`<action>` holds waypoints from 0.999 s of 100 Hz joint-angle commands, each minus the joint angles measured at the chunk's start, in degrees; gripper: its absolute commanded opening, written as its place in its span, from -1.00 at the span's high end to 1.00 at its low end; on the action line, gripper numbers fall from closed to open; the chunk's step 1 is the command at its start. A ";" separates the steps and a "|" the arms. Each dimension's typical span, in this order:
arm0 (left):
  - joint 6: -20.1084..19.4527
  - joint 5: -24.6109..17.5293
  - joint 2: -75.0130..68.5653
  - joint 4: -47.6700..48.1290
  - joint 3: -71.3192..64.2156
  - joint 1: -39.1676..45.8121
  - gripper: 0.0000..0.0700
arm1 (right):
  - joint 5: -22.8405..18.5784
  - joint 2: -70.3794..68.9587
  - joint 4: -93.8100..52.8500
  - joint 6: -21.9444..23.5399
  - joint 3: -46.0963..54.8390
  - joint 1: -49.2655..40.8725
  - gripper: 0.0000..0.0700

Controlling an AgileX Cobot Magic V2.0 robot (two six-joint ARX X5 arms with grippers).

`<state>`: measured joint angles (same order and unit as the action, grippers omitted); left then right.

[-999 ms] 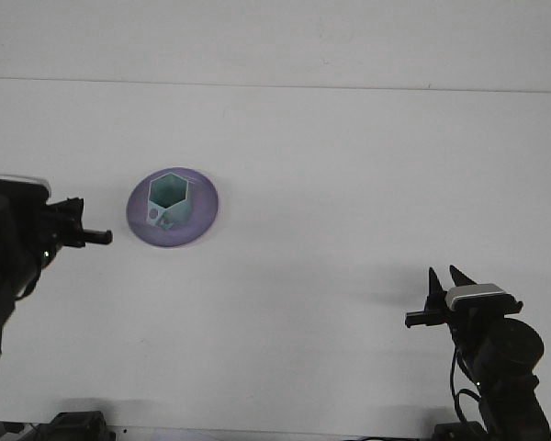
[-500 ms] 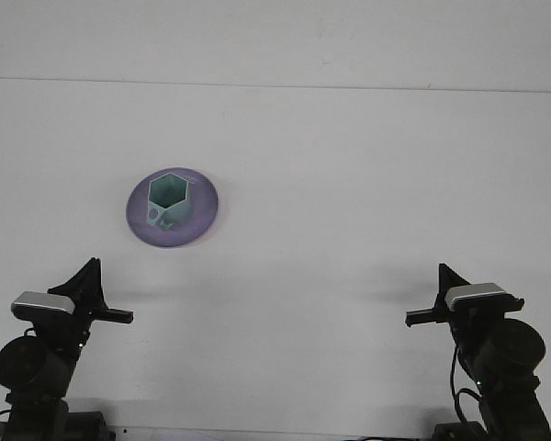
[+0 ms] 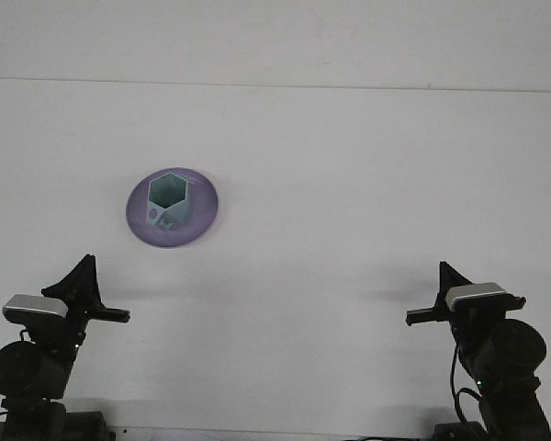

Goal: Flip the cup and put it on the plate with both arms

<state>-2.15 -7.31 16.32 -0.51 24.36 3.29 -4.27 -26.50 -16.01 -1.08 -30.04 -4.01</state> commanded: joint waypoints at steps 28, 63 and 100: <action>0.26 0.20 -0.20 -0.85 0.26 0.00 0.96 | 0.20 -0.17 0.61 -0.24 -0.26 0.13 0.98; -1.22 1.99 -10.84 -10.12 -15.47 -0.02 0.96 | 0.22 -0.17 0.63 -0.24 -0.26 0.13 0.98; 0.11 2.62 -16.15 -11.52 -23.56 0.02 0.96 | 0.22 -0.17 0.79 -0.24 -0.26 0.13 0.98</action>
<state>-2.31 -4.78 0.21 -11.79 1.98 3.25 -4.27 -26.50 -15.94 -1.10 -30.04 -4.01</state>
